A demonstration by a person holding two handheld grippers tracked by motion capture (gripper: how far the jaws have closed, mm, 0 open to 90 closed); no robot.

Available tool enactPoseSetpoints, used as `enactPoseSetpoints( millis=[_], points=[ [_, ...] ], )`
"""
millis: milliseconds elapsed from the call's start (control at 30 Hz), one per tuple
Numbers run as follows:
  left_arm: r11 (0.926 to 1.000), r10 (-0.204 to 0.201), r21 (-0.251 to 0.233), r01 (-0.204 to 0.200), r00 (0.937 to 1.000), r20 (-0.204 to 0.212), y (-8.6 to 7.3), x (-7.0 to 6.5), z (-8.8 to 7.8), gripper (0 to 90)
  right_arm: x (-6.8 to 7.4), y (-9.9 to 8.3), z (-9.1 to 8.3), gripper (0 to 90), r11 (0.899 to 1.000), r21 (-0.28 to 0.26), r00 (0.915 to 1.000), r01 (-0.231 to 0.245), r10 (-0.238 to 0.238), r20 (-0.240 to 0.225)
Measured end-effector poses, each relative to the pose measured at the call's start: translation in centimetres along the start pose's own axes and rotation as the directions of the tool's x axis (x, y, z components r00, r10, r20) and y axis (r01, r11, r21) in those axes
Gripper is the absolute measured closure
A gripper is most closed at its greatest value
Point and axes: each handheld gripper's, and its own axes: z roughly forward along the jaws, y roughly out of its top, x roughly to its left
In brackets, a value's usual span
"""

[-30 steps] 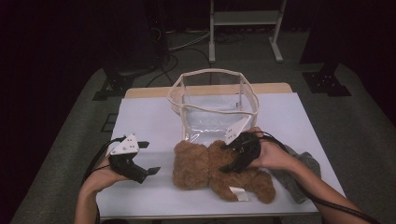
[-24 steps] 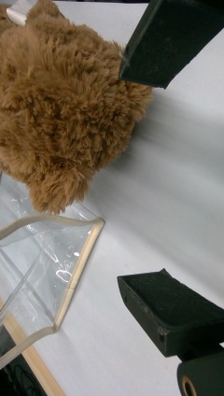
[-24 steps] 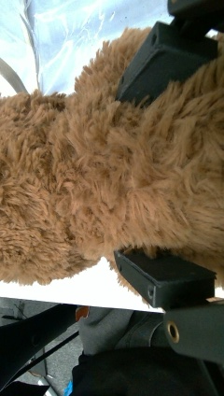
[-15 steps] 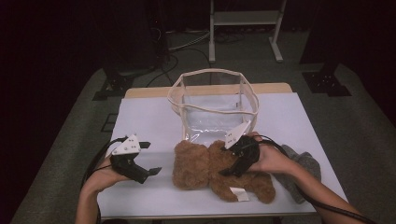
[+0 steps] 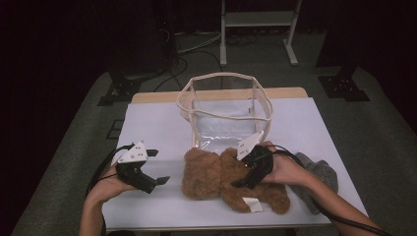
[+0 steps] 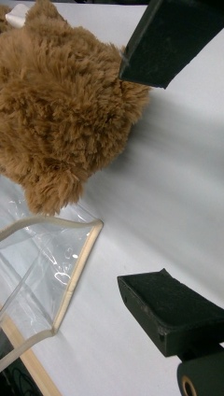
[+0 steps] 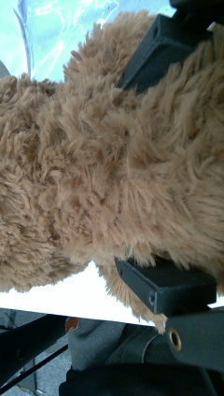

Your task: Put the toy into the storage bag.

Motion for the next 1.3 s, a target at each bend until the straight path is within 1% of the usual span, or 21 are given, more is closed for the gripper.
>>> enactPoseSetpoints(
  millis=[267, 367, 700, 833, 1033, 1100, 1200, 1300],
  points=[
    [1.0000, -0.002, -0.005, 0.002, 1.0000, 0.003, 0.0, -0.1, 0.0, 3.0, 0.3, -0.1, 0.4, 16.7, 1.000, -0.005, 0.9997, 0.003, -0.003, 0.023],
    [1.0000, -0.003, -0.005, 0.003, 1.0000, 0.006, 0.0, 0.0, 0.1, 3.0, 0.4, -0.1, 0.5, 16.0, 1.000, -0.006, 0.9996, 0.012, -0.011, 0.027],
    [1.0000, -0.002, -0.003, 0.002, 1.0000, 0.005, 0.1, 0.0, 0.2, 3.0, 0.6, 0.2, 1.2, 16.3, 0.999, 0.030, 0.9986, 0.017, -0.018, 0.049],
    [1.0000, 0.000, -0.003, 0.000, 1.0000, 0.007, 0.2, -0.1, 0.2, 3.0, 0.5, 0.4, 1.4, 21.7, 0.998, 0.056, 0.9984, 0.025, -0.027, 0.050],
    [1.0000, 0.003, -0.008, -0.003, 1.0000, 0.008, 0.2, -0.2, 0.2, 3.0, 0.3, 0.3, 1.4, 30.2, 0.998, 0.066, 0.9986, 0.026, -0.029, 0.045],
    [1.0000, 0.001, -0.008, -0.001, 1.0000, 0.009, 0.2, -0.2, 0.2, 3.0, 0.3, 0.4, 1.4, 33.2, 0.997, 0.072, 0.9990, 0.019, -0.022, 0.039],
    [1.0000, -0.001, -0.007, 0.001, 1.0000, 0.009, 0.2, -0.1, 0.2, 3.0, 0.1, 0.4, 1.3, 38.9, 0.997, 0.077, 0.9991, 0.021, -0.024, 0.034],
    [1.0000, -0.002, -0.006, 0.002, 0.9999, 0.010, 0.1, -0.1, 0.3, 3.0, 0.2, 0.5, 1.2, 42.0, 0.997, 0.073, 0.9990, 0.013, -0.016, 0.041]
  ],
)
